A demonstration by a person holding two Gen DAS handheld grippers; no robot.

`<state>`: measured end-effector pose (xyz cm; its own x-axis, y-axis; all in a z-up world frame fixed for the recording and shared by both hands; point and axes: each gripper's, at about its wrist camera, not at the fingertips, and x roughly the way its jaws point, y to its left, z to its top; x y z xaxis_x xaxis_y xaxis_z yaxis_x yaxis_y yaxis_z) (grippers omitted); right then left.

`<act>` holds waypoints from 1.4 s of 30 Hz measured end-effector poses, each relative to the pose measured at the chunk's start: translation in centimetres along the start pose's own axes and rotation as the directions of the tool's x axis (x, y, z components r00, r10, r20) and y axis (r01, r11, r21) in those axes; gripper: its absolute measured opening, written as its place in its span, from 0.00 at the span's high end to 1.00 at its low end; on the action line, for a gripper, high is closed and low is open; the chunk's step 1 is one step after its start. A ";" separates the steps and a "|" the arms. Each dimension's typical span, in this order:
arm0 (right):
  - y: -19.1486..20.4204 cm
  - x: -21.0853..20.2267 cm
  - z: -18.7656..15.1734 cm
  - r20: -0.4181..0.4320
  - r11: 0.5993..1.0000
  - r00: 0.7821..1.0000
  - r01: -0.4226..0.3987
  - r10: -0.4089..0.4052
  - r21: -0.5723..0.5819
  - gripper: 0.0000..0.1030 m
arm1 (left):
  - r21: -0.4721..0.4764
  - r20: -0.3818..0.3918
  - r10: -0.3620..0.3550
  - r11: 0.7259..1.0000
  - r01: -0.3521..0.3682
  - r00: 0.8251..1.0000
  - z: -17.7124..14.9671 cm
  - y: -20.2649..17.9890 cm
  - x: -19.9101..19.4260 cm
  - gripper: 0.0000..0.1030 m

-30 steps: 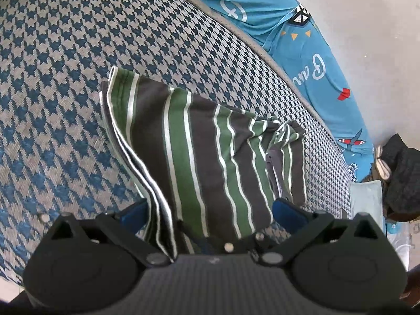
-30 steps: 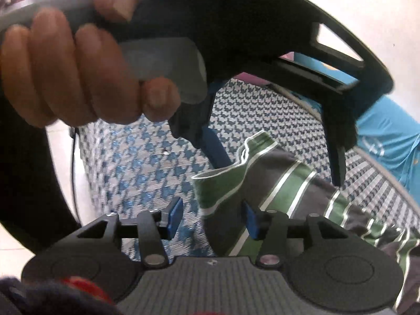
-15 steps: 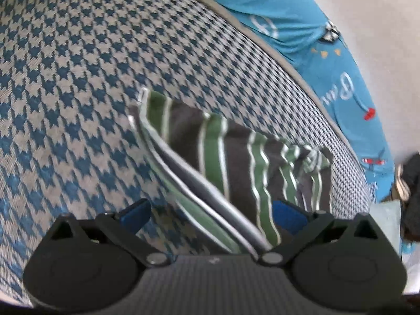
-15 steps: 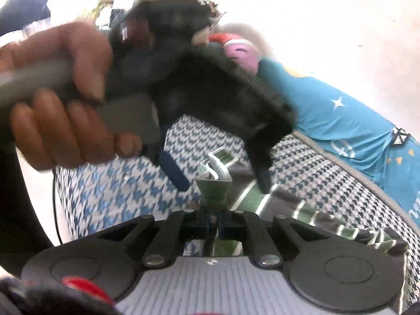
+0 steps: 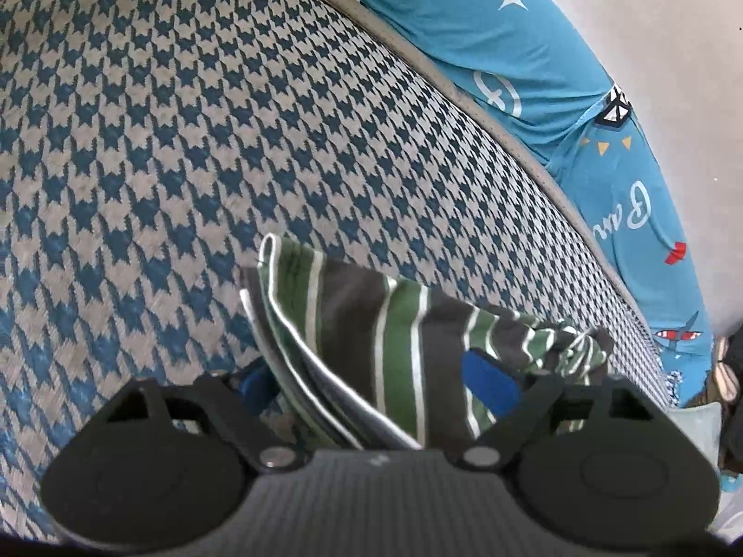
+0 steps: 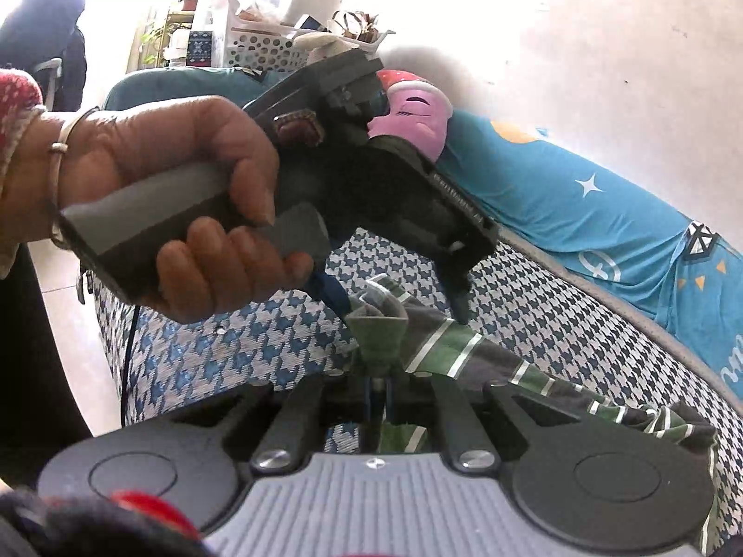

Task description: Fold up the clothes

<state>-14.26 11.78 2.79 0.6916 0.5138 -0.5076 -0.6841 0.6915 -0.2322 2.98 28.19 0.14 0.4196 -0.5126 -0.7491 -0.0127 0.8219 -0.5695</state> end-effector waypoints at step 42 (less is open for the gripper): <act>-9.9 -9.4 -3.3 0.045 0.917 0.926 0.365 -0.376 0.161 0.93 | 0.470 0.163 -0.297 0.862 0.191 0.941 -3.0 -23.0 0.1 0.83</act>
<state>-14.74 -1.54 7.12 0.9077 0.2382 -0.3455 -0.3377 0.9033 -0.2645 0.62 8.45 12.12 0.5461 -0.6861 -0.4807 0.4960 0.7272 -0.4744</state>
